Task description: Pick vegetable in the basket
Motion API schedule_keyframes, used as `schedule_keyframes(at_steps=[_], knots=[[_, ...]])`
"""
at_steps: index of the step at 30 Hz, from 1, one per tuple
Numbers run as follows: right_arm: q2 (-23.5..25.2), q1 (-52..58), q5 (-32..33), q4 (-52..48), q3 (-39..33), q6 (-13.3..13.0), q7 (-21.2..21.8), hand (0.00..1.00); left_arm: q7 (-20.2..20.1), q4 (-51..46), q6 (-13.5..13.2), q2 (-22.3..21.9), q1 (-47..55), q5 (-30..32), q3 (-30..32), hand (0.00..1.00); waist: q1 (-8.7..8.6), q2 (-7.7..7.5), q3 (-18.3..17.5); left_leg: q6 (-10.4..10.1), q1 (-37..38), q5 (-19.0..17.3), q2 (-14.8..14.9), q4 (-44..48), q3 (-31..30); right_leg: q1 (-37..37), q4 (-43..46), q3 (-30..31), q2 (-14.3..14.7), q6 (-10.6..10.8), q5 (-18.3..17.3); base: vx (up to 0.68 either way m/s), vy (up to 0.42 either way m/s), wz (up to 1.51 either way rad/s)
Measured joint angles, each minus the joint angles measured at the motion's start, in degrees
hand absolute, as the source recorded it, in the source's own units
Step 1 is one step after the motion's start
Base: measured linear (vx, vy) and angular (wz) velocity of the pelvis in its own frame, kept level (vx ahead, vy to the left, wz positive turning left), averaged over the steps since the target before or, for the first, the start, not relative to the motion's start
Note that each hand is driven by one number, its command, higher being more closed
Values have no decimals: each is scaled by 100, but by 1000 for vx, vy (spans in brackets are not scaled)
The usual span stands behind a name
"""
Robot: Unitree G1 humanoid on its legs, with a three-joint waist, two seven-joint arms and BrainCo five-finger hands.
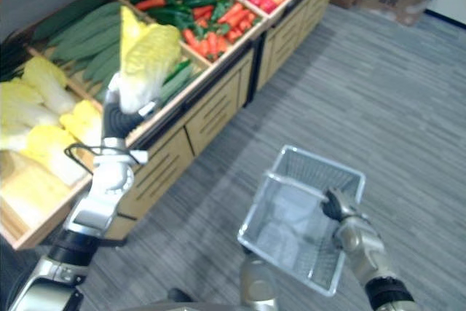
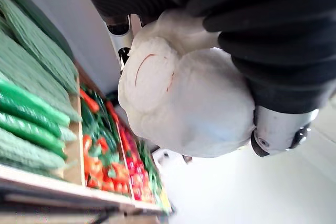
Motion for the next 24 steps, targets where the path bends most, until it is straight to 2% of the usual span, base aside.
schedule_keyframes(at_steps=[5, 8, 10, 12, 14, 20, 24], knots=[[-163, 301, 404, -781, 4, -9, 200, 100, -714, -411, -276, 51, 3, -474, -1039, 100, -11, 73, -295, -125, 120, -132, 77, 36, 372, 4, 16, 148, 144, 1, 0, -28, 9, -26], [-182, 300, 643, -1043, -7, -5, 244, 100, -1009, -628, -428, 236, -14, -673, -1418, 100, 0, 91, -356, -170, 118, -346, 252, 400, 524, 27, 35, 184, 185, 1, -1, -13, -10, -19], [-270, 266, 895, -1223, -9, -2, 243, 100, -1272, -688, -573, 403, -29, -873, -1755, 100, -8, 190, -421, -211, 123, -511, 377, 692, 649, 54, 35, 222, 212, 2, -1, -12, 1, -18], [-340, 222, 1155, -1370, -20, 1, 242, 100, -1597, -687, -618, 562, -54, -899, -2110, 100, -6, 306, -525, -254, 133, -662, 499, 944, 763, 63, 39, 264, 260, 1, -1, -19, 3, -21], [-383, 151, 1325, -1414, -20, -1, 242, 100, -1799, -687, -687, 678, -68, -912, -2310, 100, -16, 359, -577, -278, 120, -742, 576, 1095, 786, 64, 43, 269, 284, 1, -1, -21, 2, -11], [-416, -250, 1505, -1400, -17, 7, 242, 100, -2297, -650, -820, 1034, -323, -1114, -3002, 100, -55, 382, -625, -310, 45, -954, 782, 1535, 938, -49, 127, 334, 356, 0, -3, -44, 6, -12], [-475, -488, 1664, -1382, -9, 7, 242, 100, -2559, -366, -837, 1138, -527, -1092, -3412, 100, -177, 415, -698, -309, -13, -1027, 883, 1778, 1003, -126, 158, 378, 376, -1, -1, -21, 9, -7]])
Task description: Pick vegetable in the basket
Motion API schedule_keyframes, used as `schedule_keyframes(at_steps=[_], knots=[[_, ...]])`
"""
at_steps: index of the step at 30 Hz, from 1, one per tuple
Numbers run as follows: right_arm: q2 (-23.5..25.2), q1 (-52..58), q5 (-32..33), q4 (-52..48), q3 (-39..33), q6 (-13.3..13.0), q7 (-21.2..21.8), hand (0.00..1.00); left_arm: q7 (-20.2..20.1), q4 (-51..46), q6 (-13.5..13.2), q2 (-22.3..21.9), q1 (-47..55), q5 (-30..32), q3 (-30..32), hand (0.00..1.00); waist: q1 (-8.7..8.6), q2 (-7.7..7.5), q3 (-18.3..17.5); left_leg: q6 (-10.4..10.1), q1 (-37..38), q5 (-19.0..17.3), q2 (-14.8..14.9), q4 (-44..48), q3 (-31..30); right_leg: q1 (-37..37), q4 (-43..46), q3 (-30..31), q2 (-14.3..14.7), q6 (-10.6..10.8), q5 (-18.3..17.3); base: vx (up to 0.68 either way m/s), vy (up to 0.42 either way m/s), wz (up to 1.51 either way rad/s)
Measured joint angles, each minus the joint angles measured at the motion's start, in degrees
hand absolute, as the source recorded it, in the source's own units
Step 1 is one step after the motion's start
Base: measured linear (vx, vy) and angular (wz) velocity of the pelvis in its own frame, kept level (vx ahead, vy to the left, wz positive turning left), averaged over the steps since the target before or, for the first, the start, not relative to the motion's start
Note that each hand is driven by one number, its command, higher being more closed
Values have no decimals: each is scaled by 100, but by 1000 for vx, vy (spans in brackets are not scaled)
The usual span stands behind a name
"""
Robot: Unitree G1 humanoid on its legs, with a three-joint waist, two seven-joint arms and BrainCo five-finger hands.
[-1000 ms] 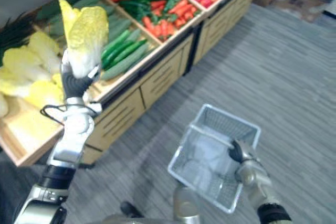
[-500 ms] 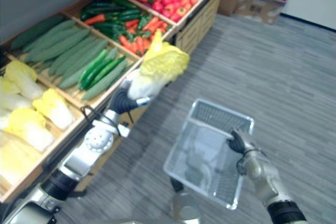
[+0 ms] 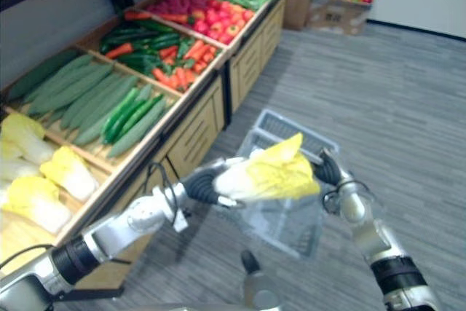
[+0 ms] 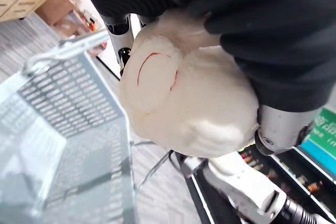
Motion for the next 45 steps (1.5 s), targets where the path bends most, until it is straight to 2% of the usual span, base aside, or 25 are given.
schedule_keyframes(at_steps=[8, 12, 16, 19, 23, 28, 34, 39, 40, 45], knots=[[-42, -344, 122, -3, 262, -1, 48, 100, -158, 686, 2, -13, -277, 685, -458, 100, -166, 52, -56, -37, -36, -181, 142, 272, 169, -104, 40, 110, 74, -4, -6, -20, 4, -9], [-48, -423, 164, -59, 672, -3, 270, 100, -159, 1282, 41, -187, -279, 1021, -456, 100, -229, 50, -57, -16, -6, -204, 241, 417, 301, -124, 39, 152, 131, -22, -18, -3, 2, -11], [-99, -627, 159, -240, 1368, -5, 641, 100, -123, 1845, 193, -466, -265, 1466, -222, 100, -275, 40, -56, -15, 72, -211, 232, 434, 588, -196, 52, 310, 193, -22, -17, -1, 18, -23], [-120, -838, 162, -307, 1778, -21, 764, 100, -99, 2075, 252, -646, -250, 1675, 7, 100, -277, 36, -54, -46, 211, -231, 230, 442, 817, -192, 76, 494, 298, -39, 2, 8, 24, -35], [-121, -930, 159, -466, 1886, -23, 967, 100, -79, 2308, 334, -996, -234, 2022, 284, 100, -267, 11, -52, -82, 395, -254, 195, 440, 1091, -186, 142, 681, 399, -39, 3, -8, 22, -29], [-124, -932, 166, -695, 2227, -53, 1164, 100, 19, 2531, 466, -1188, -234, 2373, 418, 100, -275, -54, -47, -99, 511, -264, 173, 442, 1258, -189, 209, 834, 489, -39, 2, -57, -6, -19], [-214, -1079, 169, -704, 2485, -90, 1370, 100, 21, 2660, 453, -1224, -240, 2773, 416, 100, -277, -94, -37, -115, 479, -275, 213, 533, 1351, -297, 245, 883, 536, -43, 9, -44, -19, -8], [-389, -1318, 169, -697, 2762, -217, 1436, 100, -12, 2777, 445, -1295, -296, 3006, 370, 100, -272, -106, -37, -121, 494, -280, 302, 621, 1369, -318, 297, 856, 588, -44, 10, -5, -2, -1], [-390, -1365, 169, -696, 2778, -273, 1514, 100, -39, 2893, 443, -1296, -404, 3205, 307, 0, -270, -111, -34, -120, 489, -279, 315, 625, 1368, -328, 304, 841, 595, -44, 10, 0, 0, 0], [-390, -1483, 171, -696, 2938, -398, 1565, 100, -132, 3166, 442, -1293, -618, 3482, 100, 0, -292, -113, -32, -101, 442, -265, 331, 630, 1365, -388, 334, 806, 601, -47, 0, -42, -24, 2]])
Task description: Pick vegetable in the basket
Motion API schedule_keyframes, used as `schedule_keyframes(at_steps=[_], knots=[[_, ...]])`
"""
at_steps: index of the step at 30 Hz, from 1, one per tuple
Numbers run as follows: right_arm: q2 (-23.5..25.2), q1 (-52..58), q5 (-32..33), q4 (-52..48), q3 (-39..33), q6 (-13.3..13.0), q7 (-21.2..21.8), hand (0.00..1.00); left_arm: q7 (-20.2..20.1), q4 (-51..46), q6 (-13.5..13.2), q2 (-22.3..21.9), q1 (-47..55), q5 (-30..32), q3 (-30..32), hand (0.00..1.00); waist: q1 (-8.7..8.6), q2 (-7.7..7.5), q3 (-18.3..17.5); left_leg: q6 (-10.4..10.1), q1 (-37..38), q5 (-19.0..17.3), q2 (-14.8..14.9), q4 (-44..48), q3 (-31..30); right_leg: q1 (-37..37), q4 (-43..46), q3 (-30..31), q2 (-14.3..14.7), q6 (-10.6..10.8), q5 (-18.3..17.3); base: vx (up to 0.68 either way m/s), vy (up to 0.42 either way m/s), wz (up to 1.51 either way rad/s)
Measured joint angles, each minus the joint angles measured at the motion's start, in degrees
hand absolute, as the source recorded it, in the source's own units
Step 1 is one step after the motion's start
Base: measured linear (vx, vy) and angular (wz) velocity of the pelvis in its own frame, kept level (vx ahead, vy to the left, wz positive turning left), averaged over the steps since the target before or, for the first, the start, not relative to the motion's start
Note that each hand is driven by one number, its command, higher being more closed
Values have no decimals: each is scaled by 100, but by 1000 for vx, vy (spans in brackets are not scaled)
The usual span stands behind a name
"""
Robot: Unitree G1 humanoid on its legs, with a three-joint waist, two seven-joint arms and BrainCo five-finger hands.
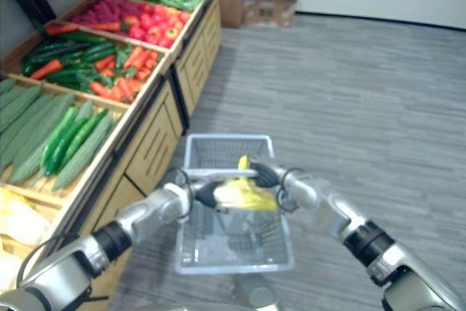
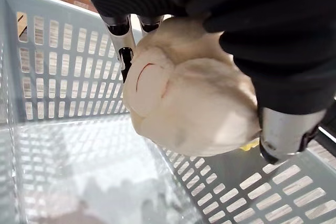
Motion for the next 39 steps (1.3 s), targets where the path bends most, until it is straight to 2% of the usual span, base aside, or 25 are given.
schedule_keyframes(at_steps=[7, 15, 19, 21, 24, 26, 28, 29, 31, 32, 33, 36, 39], knots=[[7, 1, -16, 0, 46, -11, 51, 100, 4, 42, -12, -4, -5, 207, -178, 0, 7, -29, 20, -28, -25, -18, 31, 14, -43, 8, -18, -150, -45, -93, -108, -32, -13, 4], [56, 116, -145, 4, -99, -11, 44, 100, 6, -63, -36, -6, -71, 196, -285, 0, 44, -23, 48, -32, -59, -20, 73, -15, -133, 29, -25, -547, -160, -113, -23, -3, 5, 11], [341, 496, -419, 47, -824, 52, 10, 100, 15, -1131, 16, 105, -105, 88, -438, 0, 167, -15, 160, -9, -154, -7, 29, -42, -333, 128, -23, -814, -361, -111, -25, -36, 17, 36], [569, 633, -554, 81, -1171, 132, -100, 100, 6, -1547, -10, 277, -101, -133, -546, 0, 172, -16, 212, 27, -201, 15, -39, -138, -484, 179, -19, -959, -466, -109, -29, -87, 13, 46], [968, 703, -739, 464, -1656, 240, -338, 100, -4, -2456, -222, 429, -33, -638, -764, 0, 246, -16, 218, 70, -341, 42, -138, -225, -724, 182, -19, -1149, -636, -89, -45, -102, 10, 42], [1331, 799, -874, 910, -2178, 369, -515, 100, -55, -3121, -444, 507, 56, -1046, -925, 0, 377, -14, 220, 134, -485, 49, -154, -227, -967, 191, -19, -1334, -754, -77, -56, -84, -11, 46], [1535, 873, -896, 1303, -2581, 516, -681, 100, -110, -3487, -554, 591, 120, -1369, -952, 0, 471, -11, 221, 172, -617, 70, -162, -231, -1188, 206, -19, -1534, -854, -77, -57, -91, -17, 52], [1609, 899, -910, 1416, -2738, 581, -720, 100, -115, -3593, -567, 644, 157, -1497, -947, 0, 488, -11, 221, 182, -669, 68, -168, -234, -1283, 211, -19, -1593, -894, -77, -57, -127, -13, 75], [1815, 992, -909, 1813, -3289, 795, -914, 100, -185, -3826, -581, 917, 316, -2148, -939, 0, 540, -10, 221, 232, -902, 89, -199, -245, -1623, 230, -19, -1892, -1063, -77, -57, -110, -6, 73], [1859, 1025, -907, 1905, -3441, 842, -949, 100, -192, -3865, -581, 983, 358, -2226, -923, 0, 558, -9, 221, 251, -950, 100, -208, -252, -1706, 242, -19, -1969, -1108, -77, -57, -104, 12, 77], [1924, 1155, -867, 2134, -3826, 904, -1053, 100, -212, -3935, -570, 1118, 424, -2547, -894, 0, 651, -4, 223, 331, -1058, 130, -245, -285, -1930, 288, -19, -2179, -1214, -77, -57, -101, 21, 77], [2070, 1329, -846, 2520, -4419, 1024, -1219, 100, -212, -4127, -537, 1316, 590, -2896, -737, 0, 804, 1, 218, 382, -1171, 181, -296, -363, -2238, 412, -19, -2539, -1382, -62, -70, -79, 24, 84], [2119, 1500, -750, 2956, -5141, 1120, -1380, 100, -202, -4398, -536, 1531, 1018, -3050, -225, 0, 885, 25, 204, 519, -1440, 319, -375, -446, -2591, 515, -6, -3139, -1683, -35, -129, -54, 21, 104]])
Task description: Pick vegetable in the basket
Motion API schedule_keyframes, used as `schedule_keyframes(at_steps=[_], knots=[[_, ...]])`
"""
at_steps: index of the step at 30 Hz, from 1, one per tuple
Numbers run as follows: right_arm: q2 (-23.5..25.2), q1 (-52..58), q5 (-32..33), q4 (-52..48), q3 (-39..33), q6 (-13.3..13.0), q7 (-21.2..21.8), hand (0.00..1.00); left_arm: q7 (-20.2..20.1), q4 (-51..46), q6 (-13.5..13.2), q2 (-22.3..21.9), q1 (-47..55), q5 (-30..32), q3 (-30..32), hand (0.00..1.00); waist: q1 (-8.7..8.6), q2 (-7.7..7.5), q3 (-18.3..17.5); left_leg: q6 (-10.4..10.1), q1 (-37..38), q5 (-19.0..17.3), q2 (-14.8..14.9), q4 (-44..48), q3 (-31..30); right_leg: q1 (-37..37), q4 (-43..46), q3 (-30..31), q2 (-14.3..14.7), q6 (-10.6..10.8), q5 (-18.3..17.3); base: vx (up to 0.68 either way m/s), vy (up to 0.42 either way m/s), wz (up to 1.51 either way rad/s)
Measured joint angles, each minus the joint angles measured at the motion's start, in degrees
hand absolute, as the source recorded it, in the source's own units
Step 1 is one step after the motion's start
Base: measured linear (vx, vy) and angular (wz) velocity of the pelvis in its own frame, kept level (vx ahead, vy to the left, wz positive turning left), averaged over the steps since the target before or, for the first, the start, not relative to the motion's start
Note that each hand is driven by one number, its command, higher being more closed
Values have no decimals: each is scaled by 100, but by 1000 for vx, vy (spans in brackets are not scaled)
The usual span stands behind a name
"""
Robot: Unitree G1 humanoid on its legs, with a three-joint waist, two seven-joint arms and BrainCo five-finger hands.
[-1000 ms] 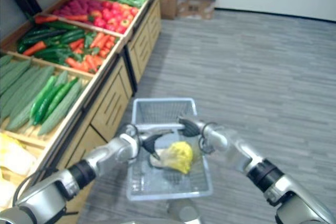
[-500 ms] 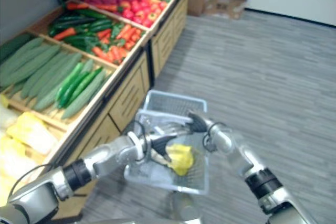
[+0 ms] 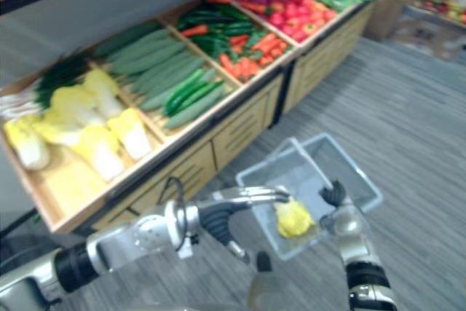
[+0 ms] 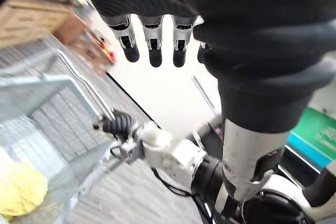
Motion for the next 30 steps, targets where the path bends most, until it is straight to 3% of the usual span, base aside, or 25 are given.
schedule_keyframes(at_steps=[2, 4, 5, 6, 8, 10, 12, 17, 20, 25, 26, 28, 30], knots=[[81, 222, 25, 210, -613, 5, -108, 100, 43, -59, 36, 51, 410, 10, 655, 0, 172, 0, 1, 116, -163, 225, -139, -189, -329, 50, 65, -411, -187, 0, 0, -47, 32, 98], [204, 450, 128, 240, -977, 5, -191, 100, 124, -71, 52, -83, 942, 14, 1417, 0, 217, -4, 2, 165, -183, 365, -261, -404, -614, 191, 66, -667, -270, 0, 0, -45, 45, 91], [338, 691, 235, 251, -1256, 4, -260, 100, 338, -57, 133, -357, 1539, 19, 2323, 0, 224, -24, -8, 194, -186, 514, -390, -648, -894, 322, 55, -876, -346, -10, -7, -16, 37, 89], [409, 782, 263, 271, -1367, 2, -298, 100, 445, -32, 159, -533, 1780, 20, 2725, 0, 225, -41, -20, 212, -192, 578, -447, -747, -984, 361, 46, -949, -369, -14, -23, -6, 37, 97], [622, 967, 580, 623, -1631, -5, -443, 100, 840, 350, 292, -1244, 2406, 23, 4105, 0, 266, -229, -103, 230, -220, 824, -727, -1116, -1364, 531, -142, -1132, -494, 59, -275, 20, -2, 76], [681, 997, 684, 873, -1703, -4, -450, 100, 1032, 831, 444, -1775, 2676, 47, 4843, 0, 308, -232, -113, 206, -208, 1002, -835, -1404, -1611, 610, -222, -1304, -497, 22, -301, 15, -12, 55], [841, 1020, 686, 1126, -1872, 3, -449, 100, 1287, 1682, 786, -2385, 2876, 50, 5769, 0, 382, -216, -131, 239, -228, 1246, -981, -1725, -2133, 657, -261, -1554, -481, 32, -351, 16, -11, 53], [1160, 1085, 739, 1467, -2265, 19, -470, 100, 1762, 3025, 1197, -3050, 2975, 57, 6960, 0, 406, -243, -166, 354, -307, 1487, -1041, -1931, -2696, 890, -281, -2090, -485, 2, -412, 57, -12, 56], [1462, 1129, 858, 1581, -2344, 31, -696, 100, 2336, 3644, 1535, -3466, 2978, 22, 7740, 0, 492, -308, -234, 416, -298, 1533, -1047, -1947, -2894, 1029, -270, -2263, -491, 32, -422, 47, 1, 28], [1868, 1124, 911, 1580, -2303, 17, -953, 100, 2843, 5242, 1679, -3744, 2861, -267, 8809, 0, 523, -330, -411, 378, -278, 1500, -1044, -1971, -2926, 1089, -273, -2327, -499, -2, -489, 9, 5, 7], [1916, 1120, 913, 1586, -2296, 5, -1007, 100, 2919, 5737, 1675, -3769, 2758, -613, 9183, 0, 522, -331, -435, 380, -252, 1488, -1043, -1972, -2918, 1097, -286, -2319, -498, 6, -528, 0, 0, 0], [1916, 1089, 909, 1626, -2274, -1, -1072, 100, 2933, 6471, 1679, -3775, 2693, -1064, 9510, 0, 519, -325, -468, 398, -244, 1464, -1041, -1973, -2903, 1101, -348, -2300, -489, 34, -549, -19, 8, -4], [1898, 1050, 909, 1816, -2217, -45, -1120, 100, 2909, 7019, 1698, -3788, 2741, -1114, 9575, 0, 518, -335, -500, 396, -249, 1463, -1034, -1973, -2893, 1101, -400, -2257, -460, 35, -549, 0, 5, -5]])
